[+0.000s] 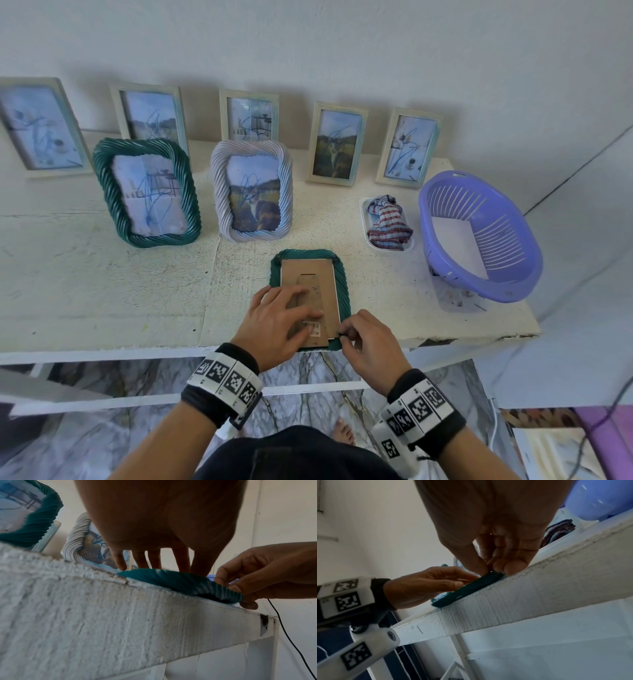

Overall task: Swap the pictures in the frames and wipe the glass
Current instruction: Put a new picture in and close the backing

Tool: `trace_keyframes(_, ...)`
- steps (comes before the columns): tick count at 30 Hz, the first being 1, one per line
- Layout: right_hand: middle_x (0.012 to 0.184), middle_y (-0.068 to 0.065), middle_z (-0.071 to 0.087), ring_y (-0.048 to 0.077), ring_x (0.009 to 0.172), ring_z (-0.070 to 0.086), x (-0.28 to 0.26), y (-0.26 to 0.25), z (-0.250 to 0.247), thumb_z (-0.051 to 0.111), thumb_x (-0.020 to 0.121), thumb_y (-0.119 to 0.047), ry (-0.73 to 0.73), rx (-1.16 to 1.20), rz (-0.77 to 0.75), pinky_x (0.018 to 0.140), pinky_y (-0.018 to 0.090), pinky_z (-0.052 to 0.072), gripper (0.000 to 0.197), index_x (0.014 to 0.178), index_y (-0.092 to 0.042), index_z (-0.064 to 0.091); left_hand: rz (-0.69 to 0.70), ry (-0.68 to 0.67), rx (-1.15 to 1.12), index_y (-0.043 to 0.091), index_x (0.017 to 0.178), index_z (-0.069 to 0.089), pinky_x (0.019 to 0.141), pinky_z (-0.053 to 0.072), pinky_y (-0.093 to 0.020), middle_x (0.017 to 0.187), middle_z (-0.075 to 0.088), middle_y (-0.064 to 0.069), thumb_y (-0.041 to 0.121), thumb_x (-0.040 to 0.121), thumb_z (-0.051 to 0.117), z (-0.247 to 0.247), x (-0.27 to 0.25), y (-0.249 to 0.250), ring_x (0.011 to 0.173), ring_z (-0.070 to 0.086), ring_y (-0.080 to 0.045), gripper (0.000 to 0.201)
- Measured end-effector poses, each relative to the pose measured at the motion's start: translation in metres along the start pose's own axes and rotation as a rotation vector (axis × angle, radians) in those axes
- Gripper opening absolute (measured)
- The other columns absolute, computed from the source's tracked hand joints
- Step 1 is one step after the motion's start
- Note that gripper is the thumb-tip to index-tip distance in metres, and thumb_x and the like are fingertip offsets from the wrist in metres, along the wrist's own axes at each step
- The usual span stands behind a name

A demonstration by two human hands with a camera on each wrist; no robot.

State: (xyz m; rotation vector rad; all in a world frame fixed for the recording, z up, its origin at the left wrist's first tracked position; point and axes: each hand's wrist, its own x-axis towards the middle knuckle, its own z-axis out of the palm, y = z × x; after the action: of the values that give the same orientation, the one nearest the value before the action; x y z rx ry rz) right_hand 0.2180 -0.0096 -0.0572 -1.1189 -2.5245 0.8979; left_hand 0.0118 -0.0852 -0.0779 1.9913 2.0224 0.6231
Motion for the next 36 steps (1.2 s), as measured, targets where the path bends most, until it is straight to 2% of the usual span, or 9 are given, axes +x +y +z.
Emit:
trace_keyframes(5,0.078,-0.009,0.047,-0.002,0.063,0.043,0.000,0.005,0.002,0.066,0.085,-0.015,0.058,-0.024,0.001,0.061,0.016,0.035,0.009,0.079,-0.014,0.060,0.006,0.004,-0.012,0.047,0.113,0.063,0.108,0.032,-0.047,0.134,0.051,0.009,0.052,0.086,0.047,0.000,0.000,0.000,0.122,0.048,-0.017,0.031)
trace_keyframes(10,0.079,-0.010,0.044,-0.003,0.061,0.039,-0.002,0.005,0.003,0.065,0.086,-0.013,0.058,-0.067,-0.045,0.060,0.010,0.029,0.008,0.079,-0.011,0.060,0.015,-0.007,-0.006,0.047,0.113,0.062,0.108,0.031,-0.046,0.135,0.050,0.009,0.052,0.086,0.048,0.000,0.000,-0.001,0.122,0.047,-0.017,0.031)
trace_keyframes(13,0.081,-0.007,0.046,0.008,0.065,0.043,-0.001,0.006,0.002,0.063,0.088,-0.017,0.035,-0.129,-0.080,0.062,0.021,0.036,0.009,0.081,-0.012,0.059,0.022,-0.010,-0.004,0.047,0.115,0.061,0.106,0.030,-0.043,0.136,0.049,0.009,0.052,0.087,0.047,0.001,0.000,-0.003,0.123,0.046,-0.017,0.032)
trace_keyframes(16,0.087,-0.002,0.048,0.014,0.075,0.048,-0.001,0.002,-0.002,0.057,0.089,-0.030,0.020,-0.242,-0.093,0.061,0.024,0.039,0.015,0.087,-0.015,0.058,0.021,-0.007,-0.032,0.044,0.118,0.060,0.107,0.029,-0.042,0.138,0.048,0.008,0.051,0.088,0.046,0.000,-0.001,-0.002,0.125,0.046,-0.016,0.034)
trace_keyframes(19,0.100,-0.001,0.048,0.016,0.086,0.044,0.002,-0.009,-0.005,0.052,0.087,-0.042,0.033,-0.309,-0.138,0.066,0.022,0.037,0.027,0.101,-0.020,0.056,-0.003,0.030,-0.139,0.030,0.124,0.059,0.105,0.039,-0.042,0.136,0.053,0.004,0.046,0.088,0.048,-0.001,-0.001,-0.001,0.121,0.052,-0.017,0.041)
trace_keyframes(22,0.118,0.004,0.048,0.022,0.103,0.043,0.006,-0.014,-0.002,0.052,0.086,-0.048,-0.025,-0.326,-0.207,0.080,0.029,0.045,0.040,0.117,-0.025,0.056,-0.050,0.121,-0.169,0.022,0.116,0.063,0.096,0.047,-0.045,0.129,0.056,-0.001,0.038,0.088,0.049,-0.005,-0.006,-0.006,0.114,0.057,-0.020,0.035)
trace_keyframes(25,0.125,0.006,0.047,0.028,0.117,0.038,0.009,-0.013,0.003,0.053,0.081,-0.052,-0.066,-0.366,-0.217,0.090,0.040,0.047,0.047,0.121,-0.027,0.057,-0.081,0.173,-0.131,0.019,0.103,0.066,0.083,0.053,-0.042,0.118,0.057,0.000,0.034,0.088,0.047,-0.010,-0.020,-0.016,0.102,0.059,-0.018,0.028)
trace_keyframes(29,0.129,0.006,0.046,0.029,0.119,0.038,0.008,-0.008,0.008,0.054,0.081,-0.051,-0.080,-0.343,-0.218,0.092,0.042,0.050,0.049,0.123,-0.027,0.055,-0.067,0.151,-0.120,0.022,0.089,0.067,0.077,0.055,-0.037,0.112,0.058,0.004,0.036,0.088,0.049,-0.017,-0.042,-0.022,0.099,0.058,-0.012,0.023)
trace_keyframes(36,0.132,0.005,0.046,0.027,0.118,0.038,0.005,-0.006,0.011,0.051,0.084,-0.051,-0.049,-0.295,-0.210,0.093,0.038,0.049,0.047,0.124,-0.027,0.057,-0.087,0.066,-0.216,0.027,0.098,0.074,0.084,0.052,-0.033,0.126,0.056,0.012,0.045,0.088,0.051,-0.021,-0.056,-0.023,0.107,0.056,-0.002,0.032)
